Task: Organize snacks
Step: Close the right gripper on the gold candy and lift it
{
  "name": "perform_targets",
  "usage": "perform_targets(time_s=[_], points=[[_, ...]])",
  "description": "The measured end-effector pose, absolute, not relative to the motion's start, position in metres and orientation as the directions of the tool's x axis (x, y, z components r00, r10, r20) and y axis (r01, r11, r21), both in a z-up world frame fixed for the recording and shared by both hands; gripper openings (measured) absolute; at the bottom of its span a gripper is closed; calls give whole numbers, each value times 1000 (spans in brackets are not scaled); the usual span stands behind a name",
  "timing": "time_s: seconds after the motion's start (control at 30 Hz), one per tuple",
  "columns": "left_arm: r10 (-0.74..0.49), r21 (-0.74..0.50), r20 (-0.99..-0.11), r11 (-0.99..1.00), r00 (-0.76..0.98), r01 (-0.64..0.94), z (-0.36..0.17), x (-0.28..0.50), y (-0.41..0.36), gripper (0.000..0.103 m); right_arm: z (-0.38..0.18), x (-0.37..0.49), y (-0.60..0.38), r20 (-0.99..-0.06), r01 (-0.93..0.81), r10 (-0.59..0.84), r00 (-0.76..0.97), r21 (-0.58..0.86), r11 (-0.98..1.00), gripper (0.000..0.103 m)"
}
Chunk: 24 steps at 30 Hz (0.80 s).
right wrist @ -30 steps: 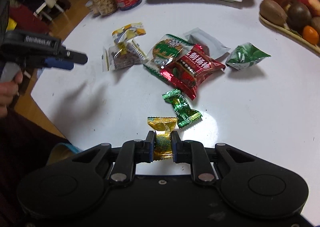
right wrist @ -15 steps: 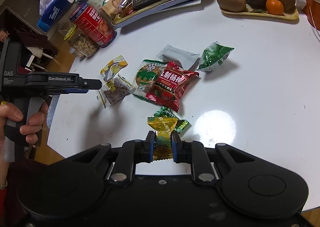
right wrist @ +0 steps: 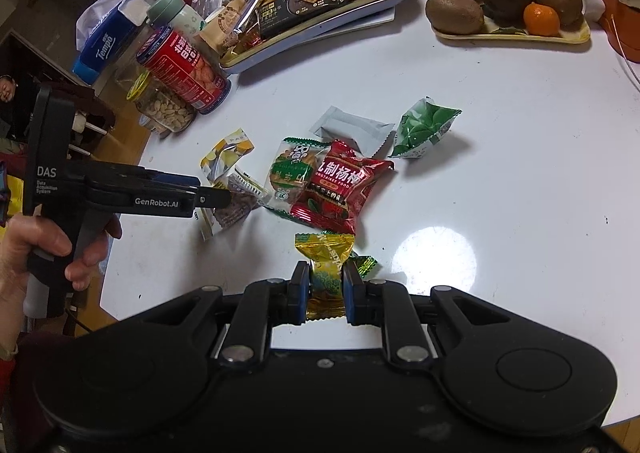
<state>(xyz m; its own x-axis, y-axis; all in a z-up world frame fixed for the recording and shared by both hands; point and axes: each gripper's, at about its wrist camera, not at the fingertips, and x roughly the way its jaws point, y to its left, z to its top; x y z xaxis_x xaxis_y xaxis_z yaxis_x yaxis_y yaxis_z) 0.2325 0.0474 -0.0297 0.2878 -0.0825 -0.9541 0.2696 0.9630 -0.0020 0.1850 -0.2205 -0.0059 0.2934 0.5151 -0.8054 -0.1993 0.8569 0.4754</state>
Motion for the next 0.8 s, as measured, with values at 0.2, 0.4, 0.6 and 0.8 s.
perform_targets(time_s=[0.2,0.4,0.6,0.8], points=[[-93,-5,-959,951,268,311,-37,235,40,58,-7,189,-227,-802,-159,510,311,486,860,19],[-83,6,-964,944,254,330,-44,240,33,58,-8,189,-228,-802,-149,507,316,485,862,19],[-74,5,-967,952,246,305,-52,243,37,57,-10,189,-229,-798,-141,511,320,493,859,19],[-73,4,-965,956,251,294,-58,241,41,46,-12,189,-226,-803,-142,509,311,490,860,19]])
